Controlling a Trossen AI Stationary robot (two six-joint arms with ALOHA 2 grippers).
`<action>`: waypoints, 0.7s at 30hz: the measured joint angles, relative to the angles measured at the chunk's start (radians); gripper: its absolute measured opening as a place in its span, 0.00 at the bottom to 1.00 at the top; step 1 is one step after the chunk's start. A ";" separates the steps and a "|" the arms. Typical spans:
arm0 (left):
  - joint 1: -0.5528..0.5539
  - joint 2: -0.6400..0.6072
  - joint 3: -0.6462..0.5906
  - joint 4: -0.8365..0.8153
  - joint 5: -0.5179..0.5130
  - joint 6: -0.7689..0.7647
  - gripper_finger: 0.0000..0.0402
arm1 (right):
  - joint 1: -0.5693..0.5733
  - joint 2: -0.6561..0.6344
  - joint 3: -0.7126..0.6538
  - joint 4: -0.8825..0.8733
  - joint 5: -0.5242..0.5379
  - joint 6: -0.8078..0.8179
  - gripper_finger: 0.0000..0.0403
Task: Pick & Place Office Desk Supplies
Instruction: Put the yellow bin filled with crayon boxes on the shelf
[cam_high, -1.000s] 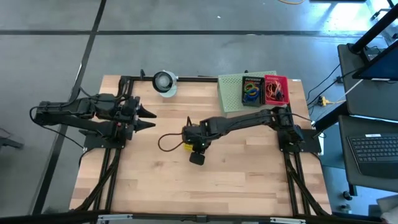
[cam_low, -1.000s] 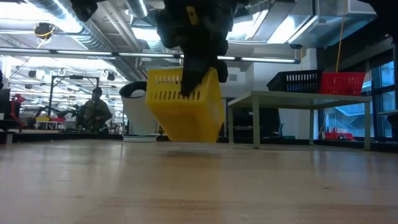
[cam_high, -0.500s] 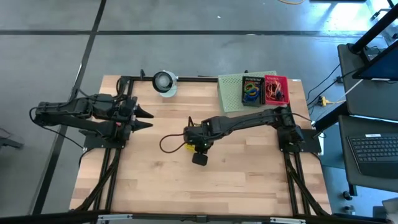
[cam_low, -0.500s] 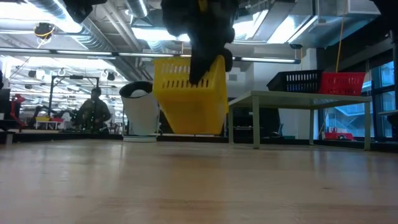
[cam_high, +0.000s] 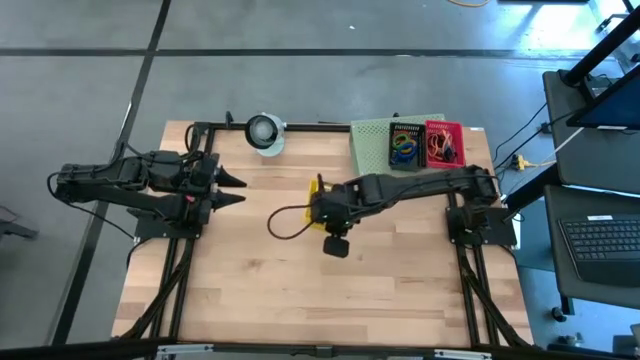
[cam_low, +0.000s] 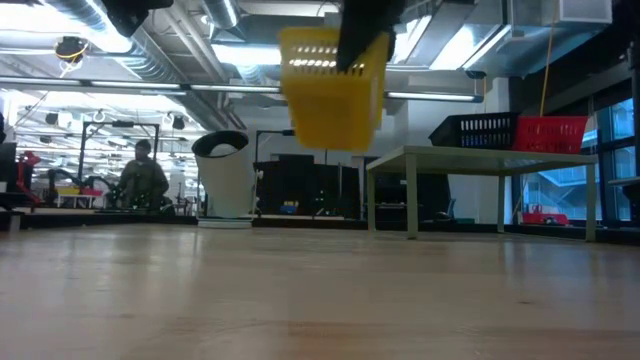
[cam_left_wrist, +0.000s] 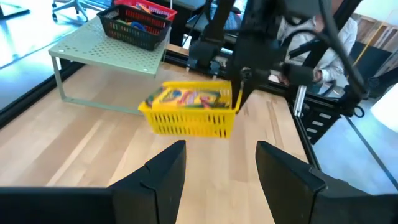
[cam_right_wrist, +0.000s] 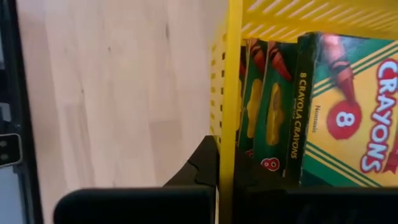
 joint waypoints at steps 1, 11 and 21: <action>0.000 0.000 0.000 0.000 -0.006 0.000 0.47 | 0.000 -0.011 0.000 -0.011 0.013 -0.004 0.00; 0.000 0.000 0.000 -0.003 -0.038 -0.004 0.47 | -0.021 -0.086 0.001 -0.088 0.109 -0.079 0.00; 0.000 0.000 0.000 -0.003 -0.049 -0.011 0.47 | -0.073 -0.115 0.001 -0.176 0.181 -0.180 0.00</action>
